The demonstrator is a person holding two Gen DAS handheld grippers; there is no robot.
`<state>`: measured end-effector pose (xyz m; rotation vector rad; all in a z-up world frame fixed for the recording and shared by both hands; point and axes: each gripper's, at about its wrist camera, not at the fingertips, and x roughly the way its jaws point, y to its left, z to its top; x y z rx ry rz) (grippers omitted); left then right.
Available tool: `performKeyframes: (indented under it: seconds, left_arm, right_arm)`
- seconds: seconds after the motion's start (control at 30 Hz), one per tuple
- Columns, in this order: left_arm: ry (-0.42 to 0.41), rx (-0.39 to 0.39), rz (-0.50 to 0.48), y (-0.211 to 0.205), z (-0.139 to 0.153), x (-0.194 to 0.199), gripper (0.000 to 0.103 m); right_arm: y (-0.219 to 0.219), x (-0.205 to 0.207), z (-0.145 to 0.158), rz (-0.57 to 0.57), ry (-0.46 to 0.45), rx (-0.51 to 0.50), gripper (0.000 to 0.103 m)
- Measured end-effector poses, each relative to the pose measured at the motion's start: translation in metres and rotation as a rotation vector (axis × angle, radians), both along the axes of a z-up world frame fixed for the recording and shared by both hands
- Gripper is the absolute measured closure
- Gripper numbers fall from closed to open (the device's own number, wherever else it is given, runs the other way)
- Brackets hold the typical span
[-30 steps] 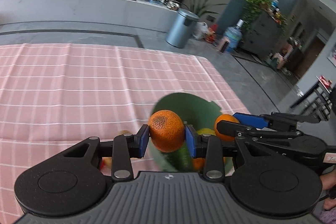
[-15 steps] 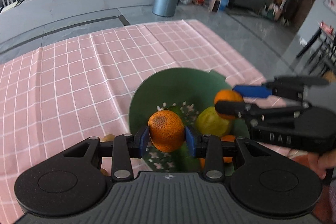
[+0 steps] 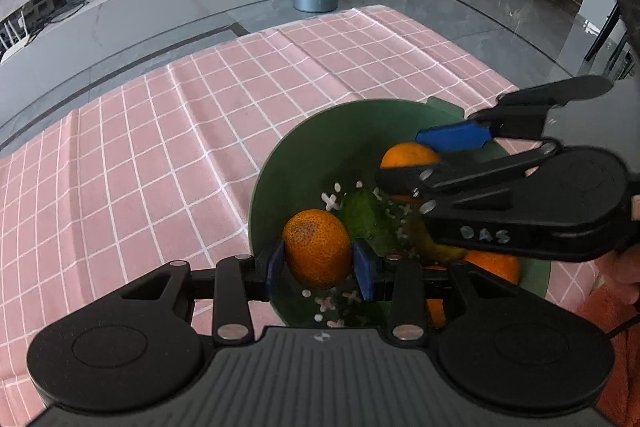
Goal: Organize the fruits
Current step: 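Carry both oranges into the green colander and open both tools, then grasp the red tomato with the left tool while the right tool grasps a brown kiwi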
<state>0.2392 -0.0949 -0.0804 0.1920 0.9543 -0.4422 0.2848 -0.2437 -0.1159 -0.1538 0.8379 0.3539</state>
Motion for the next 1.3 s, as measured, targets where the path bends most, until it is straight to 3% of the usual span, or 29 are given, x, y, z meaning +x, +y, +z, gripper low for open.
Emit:
performKeyframes:
  seconds: [0.5,0.57,0.9,1.03,1.3]
  left_arm:
    - [-0.034,-0.006,-0.014,0.001,0.003,-0.009,0.056]
    - [-0.049,-0.015,-0.018,0.003,0.008,-0.014,0.055]
    - [-0.111,-0.077,0.021,0.030,0.045,-0.044,0.052]
    - [-0.130,-0.064,0.018,0.044,0.056,-0.061,0.052]
    - [-0.153,-0.039,0.030,0.077,0.060,-0.086,0.052]
  right_arm:
    - [0.006,0.002,-0.006,-0.013,0.016,-0.029,0.062]
    - [0.006,-0.002,-0.003,-0.023,-0.002,-0.040,0.051]
    - [0.007,-0.047,0.028,-0.120,-0.149,-0.035,0.034]
    - [0.014,-0.070,0.036,-0.127,-0.172,-0.003,0.021]
    - [0.041,-0.115,0.046,-0.127,-0.198,0.055,0.012]
